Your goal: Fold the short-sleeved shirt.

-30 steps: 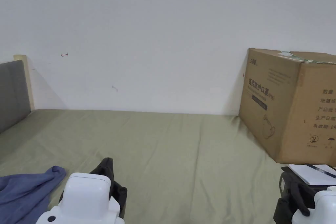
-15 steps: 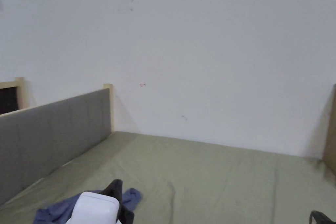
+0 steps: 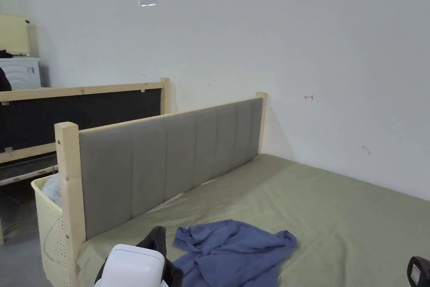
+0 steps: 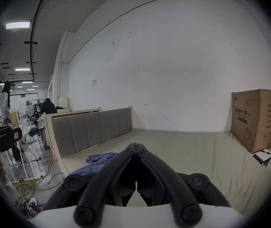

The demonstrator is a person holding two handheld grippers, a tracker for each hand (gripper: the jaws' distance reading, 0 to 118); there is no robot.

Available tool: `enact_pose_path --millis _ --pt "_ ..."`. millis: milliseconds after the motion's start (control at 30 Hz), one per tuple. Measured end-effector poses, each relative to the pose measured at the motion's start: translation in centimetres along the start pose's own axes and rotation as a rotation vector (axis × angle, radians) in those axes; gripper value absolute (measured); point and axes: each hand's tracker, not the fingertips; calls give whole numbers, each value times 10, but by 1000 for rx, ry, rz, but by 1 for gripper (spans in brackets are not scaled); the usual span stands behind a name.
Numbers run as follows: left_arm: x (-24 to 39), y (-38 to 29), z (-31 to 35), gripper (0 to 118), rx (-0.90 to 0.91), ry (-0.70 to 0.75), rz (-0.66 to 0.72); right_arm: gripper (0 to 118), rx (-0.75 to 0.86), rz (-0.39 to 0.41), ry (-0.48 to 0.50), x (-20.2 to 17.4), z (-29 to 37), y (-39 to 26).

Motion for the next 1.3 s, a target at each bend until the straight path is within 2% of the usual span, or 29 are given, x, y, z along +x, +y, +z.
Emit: enact_pose_path --millis 133,233,333,400,467,500,533,567,600,633,733,833,867,900,933,1000,1067,1100,1133,1167,1200,1233,1267,1300 --pt "20 1 -51 0 -50 -63 59 0 -29 -9 4 15 -6 1" --pt "38 3 -133 0 -177 -150 72 0 -62 1 0 30 -10 -3" --pt "63 -16 -243 0 -489 -387 130 0 -144 15 -8 47 -21 -10" --pt "78 -47 -319 0 -780 -474 201 0 -202 -7 -25 61 -29 -17" --pt "93 -90 -378 0 -976 -494 307 0 -257 -25 -36 75 -38 -26" --pt "97 -113 -403 11 -1053 -458 322 0 -283 -27 -49 81 -43 -31" --pt "102 -129 -421 42 -1094 -427 313 0 -298 -23 -62 86 -47 -35" --pt "109 -146 -437 94 -1139 -380 256 0 -311 -23 -73 91 -52 -41" --pt "114 -159 -448 118 -1172 -329 192 0 -320 -23 -80 96 -56 -46" --pt "118 -168 -454 114 -1095 -302 159 0 -328 -25 -87 100 -60 -51" --pt "132 -194 -477 111 -1120 -347 63 0 -355 -35 -104 107 -72 -67" --pt "147 -235 -487 112 -1299 -420 -5 0 -412 -68 -100 111 -85 -81" --pt "150 -248 -486 116 -1306 -422 -102 0 -430 -84 -91 111 -88 -86" --pt "155 -237 -468 117 -1201 -430 -151 0 -437 -93 -83 110 -90 -89" --pt "159 -236 -464 117 -1167 -378 -113 0 -442 -97 -79 110 -92 -92" --pt "169 -234 -458 118 -1174 -331 -123 0 -445 -105 -72 108 -92 -94" --pt "166 -238 -466 117 -1173 -329 -133 0 -442 -114 -69 108 -90 -95" --pt "162 -236 -464 113 -1157 -329 -130 0 -441 -117 -69 109 -89 -94" --pt "160 -232 -461 104 -1138 -334 -124 0 -442 -120 -70 109 -86 -92" --pt "160 -215 -436 78 -1121 -352 -104 0 -444 -123 -71 111 -83 -90" --pt "161 -206 -425 45 -1087 -363 -108 0 -441 -126 -75 113 -79 -86" --pt "162 -197 -415 3 -1055 -372 -130 0 -435 -130 -85 114 -75 -83" --pt "163 -187 -404 3 -1030 -417 -136 0 -432 -136 -101 115 -69 -77" --pt "159 -188 -425 3 -1010 -404 -195 0 -431 -143 -105 117 -65 -72"
